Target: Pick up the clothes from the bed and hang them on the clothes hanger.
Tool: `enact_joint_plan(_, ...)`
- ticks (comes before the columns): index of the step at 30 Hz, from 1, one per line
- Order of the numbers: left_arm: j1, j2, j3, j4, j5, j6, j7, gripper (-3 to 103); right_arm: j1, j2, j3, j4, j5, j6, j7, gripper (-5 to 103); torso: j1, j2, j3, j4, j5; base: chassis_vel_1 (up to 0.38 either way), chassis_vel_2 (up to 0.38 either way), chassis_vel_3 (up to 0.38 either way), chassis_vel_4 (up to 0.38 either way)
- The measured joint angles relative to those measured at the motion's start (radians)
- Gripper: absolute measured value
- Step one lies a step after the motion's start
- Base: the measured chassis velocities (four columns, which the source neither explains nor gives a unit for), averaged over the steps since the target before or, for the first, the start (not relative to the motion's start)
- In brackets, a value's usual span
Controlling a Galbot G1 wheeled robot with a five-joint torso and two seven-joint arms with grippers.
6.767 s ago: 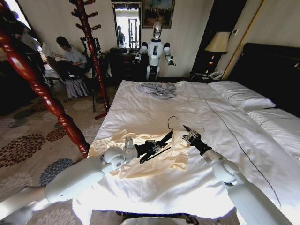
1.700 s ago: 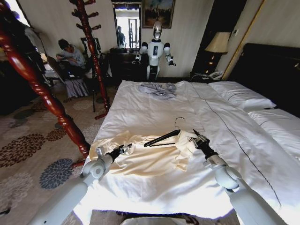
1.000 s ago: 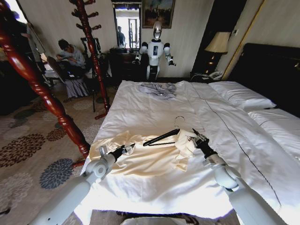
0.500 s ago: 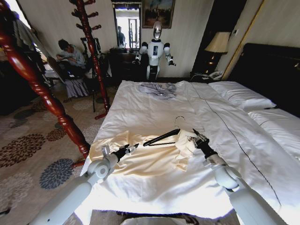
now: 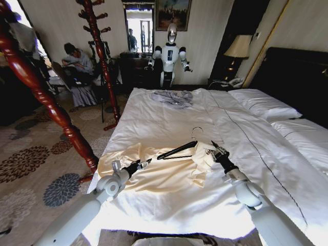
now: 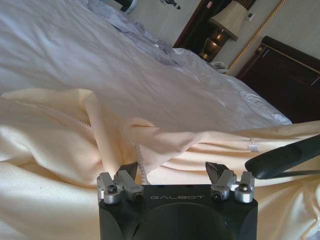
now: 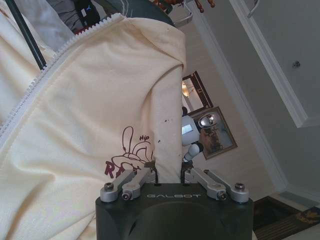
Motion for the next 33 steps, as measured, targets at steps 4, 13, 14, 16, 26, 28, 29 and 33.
enact_joint_plan(4, -0.037, -0.019, 0.0, 0.029, -0.008, 0.006, -0.002, 63, 0.0, 0.0, 0.001, 0.0, 0.0, 0.0, 0.0, 19, 0.0, 0.0, 0.0, -0.0003, 0.0001, 0.0, 0.0, 0.0, 0.0)
enact_joint_plan(13, -0.041, -0.016, 0.006, 0.052, -0.028, 0.017, -0.012, 46, 0.015, -0.001, -0.009, -0.004, 0.001, -0.002, 0.001, 19, 0.0, 0.0, 0.0, 0.0001, 0.0, 0.0, 0.0, 0.0, 0.0)
enact_joint_plan(14, -0.04, -0.018, 0.006, 0.052, -0.028, 0.017, -0.015, 44, 0.017, -0.001, -0.01, -0.005, 0.002, -0.002, 0.001, 19, 0.0, 0.0, 0.0, 0.0, 0.0, 0.0, 0.0, 0.0, 0.0)
enact_joint_plan(16, -0.04, -0.019, 0.007, 0.052, -0.029, 0.017, -0.017, 40, 0.02, -0.001, -0.011, -0.005, 0.003, -0.002, 0.001, 19, 0.0, 0.0, 0.0, 0.0, 0.0, 0.0, 0.0, 0.0, 0.0)
enact_joint_plan(26, -0.032, -0.032, 0.007, 0.059, -0.034, 0.019, -0.043, 20, 0.02, 0.0, -0.011, -0.008, 0.006, -0.003, 0.001, 19, 0.0, 0.0, 0.0, -0.0001, 0.0001, 0.0, 0.0, 0.0, 0.0)
enact_joint_plan(28, -0.034, -0.033, 0.008, 0.06, -0.034, 0.019, -0.044, 20, 0.02, 0.001, -0.01, -0.008, 0.006, -0.003, 0.001, 19, 0.0, 0.0, 0.0, 0.0, 0.0, 0.0, 0.0, 0.0, 0.0)
enact_joint_plan(29, -0.037, -0.035, 0.011, 0.063, -0.034, 0.019, -0.044, 17, 0.02, 0.001, -0.009, -0.008, 0.006, -0.003, 0.002, 19, 0.0, 0.0, 0.0, 0.0, 0.0, 0.0, 0.0, 0.0, 0.0)
enact_joint_plan(33, -0.044, -0.038, 0.013, 0.068, -0.04, 0.018, -0.05, 3, 0.017, 0.0, -0.007, -0.007, 0.006, -0.003, 0.002, 19, 0.0, 0.0, 0.0, -0.0001, 0.0, 0.0, 0.0, 0.0, 0.0)
